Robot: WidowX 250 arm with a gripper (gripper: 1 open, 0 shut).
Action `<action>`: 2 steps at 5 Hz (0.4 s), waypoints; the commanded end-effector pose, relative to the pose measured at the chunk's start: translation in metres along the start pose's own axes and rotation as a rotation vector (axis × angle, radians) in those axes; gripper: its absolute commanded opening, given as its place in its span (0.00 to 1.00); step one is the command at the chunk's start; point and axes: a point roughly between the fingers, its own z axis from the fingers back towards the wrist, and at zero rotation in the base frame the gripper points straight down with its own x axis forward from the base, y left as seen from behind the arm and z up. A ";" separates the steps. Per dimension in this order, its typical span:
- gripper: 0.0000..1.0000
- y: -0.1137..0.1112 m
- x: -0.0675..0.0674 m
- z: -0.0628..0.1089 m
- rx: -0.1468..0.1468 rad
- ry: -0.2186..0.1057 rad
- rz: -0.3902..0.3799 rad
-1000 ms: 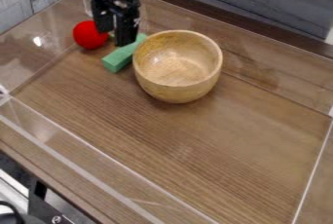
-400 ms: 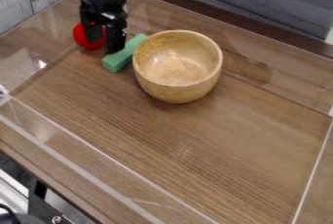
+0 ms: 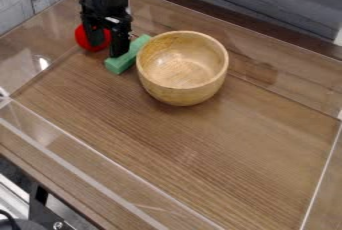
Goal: Put the green block in the brown bowl
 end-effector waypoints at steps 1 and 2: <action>1.00 -0.003 0.017 0.018 0.036 -0.067 0.010; 1.00 -0.012 0.025 0.016 0.037 -0.076 0.009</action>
